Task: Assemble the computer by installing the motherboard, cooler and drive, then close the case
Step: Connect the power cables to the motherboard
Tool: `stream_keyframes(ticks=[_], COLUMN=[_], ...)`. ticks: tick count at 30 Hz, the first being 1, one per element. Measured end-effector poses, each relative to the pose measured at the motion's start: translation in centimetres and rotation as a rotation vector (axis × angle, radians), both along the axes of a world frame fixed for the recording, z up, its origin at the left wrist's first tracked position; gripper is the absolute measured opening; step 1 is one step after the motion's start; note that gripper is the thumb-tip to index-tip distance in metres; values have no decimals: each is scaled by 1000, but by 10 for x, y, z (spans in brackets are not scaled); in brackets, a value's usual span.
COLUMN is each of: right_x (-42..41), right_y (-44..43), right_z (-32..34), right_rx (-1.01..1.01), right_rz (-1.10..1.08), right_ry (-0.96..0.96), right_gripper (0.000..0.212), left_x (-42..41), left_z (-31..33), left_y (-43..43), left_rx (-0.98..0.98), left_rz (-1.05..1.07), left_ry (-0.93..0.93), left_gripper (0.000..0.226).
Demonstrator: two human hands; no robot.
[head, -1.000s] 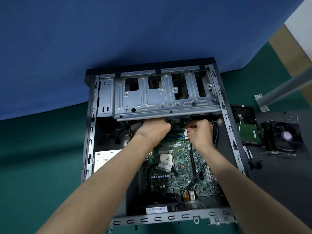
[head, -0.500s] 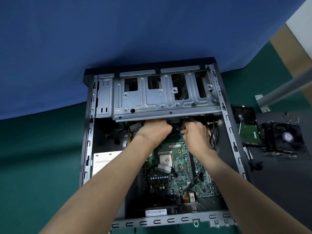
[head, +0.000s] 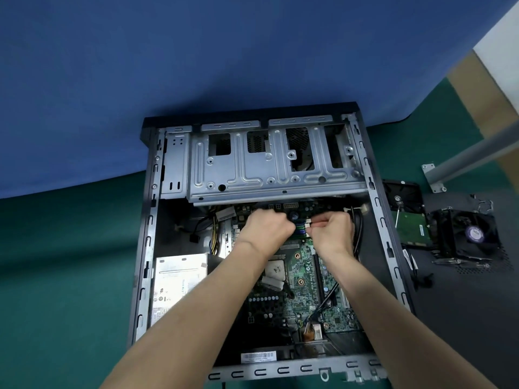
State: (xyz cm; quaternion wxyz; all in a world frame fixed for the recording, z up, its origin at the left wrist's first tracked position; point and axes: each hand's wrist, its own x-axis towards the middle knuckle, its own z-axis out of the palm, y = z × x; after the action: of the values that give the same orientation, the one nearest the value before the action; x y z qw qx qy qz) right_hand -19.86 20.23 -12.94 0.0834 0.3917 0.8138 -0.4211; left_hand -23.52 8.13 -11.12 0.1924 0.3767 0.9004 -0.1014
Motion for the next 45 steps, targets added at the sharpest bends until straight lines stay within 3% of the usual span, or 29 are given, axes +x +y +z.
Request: stream_keyframes(ticks=[5, 12, 22, 28, 31, 35, 37, 41, 43, 45], right_x=[-9, -6, -2, 2, 5, 6, 6, 6, 5, 7], right_y=[-7, -10, -9, -5, -10, -31, -37, -33, -33, -33], right_z=[0, -4, -2, -3, -1, 6, 5, 2, 1, -1], right_rx=[-81, -165, -240, -244, -167, 168, 280, 383, 409, 467], right_rz=[-210, -326, -332, -271, -131, 176, 390, 598, 643, 711], right_ry=[24, 64, 89, 85, 106, 199, 151, 127, 172, 247], right_gripper=[26, 26, 31, 23, 21, 39, 44, 38, 37, 43], left_x=[2, 2, 5, 6, 9, 8, 1, -16, -22, -26], left_z=[-2, -6, -11, -13, -10, -3, 2, 15, 20, 19], left_y=[-1, 0, 1, 0, -5, -8, -12, -35, -52, -66], left_rx=[7, 10, 24, 41, 43, 71, 71, 127, 42, -40], left_rz=[-6, -23, -8, 14, 49, 97, 139, 451, 530, 601], left_ry=[1, 24, 32, 62, 79, 69, -14, -180, -122, -182], left_gripper=[19, 18, 18, 21, 21, 23, 22, 39, 51, 46])
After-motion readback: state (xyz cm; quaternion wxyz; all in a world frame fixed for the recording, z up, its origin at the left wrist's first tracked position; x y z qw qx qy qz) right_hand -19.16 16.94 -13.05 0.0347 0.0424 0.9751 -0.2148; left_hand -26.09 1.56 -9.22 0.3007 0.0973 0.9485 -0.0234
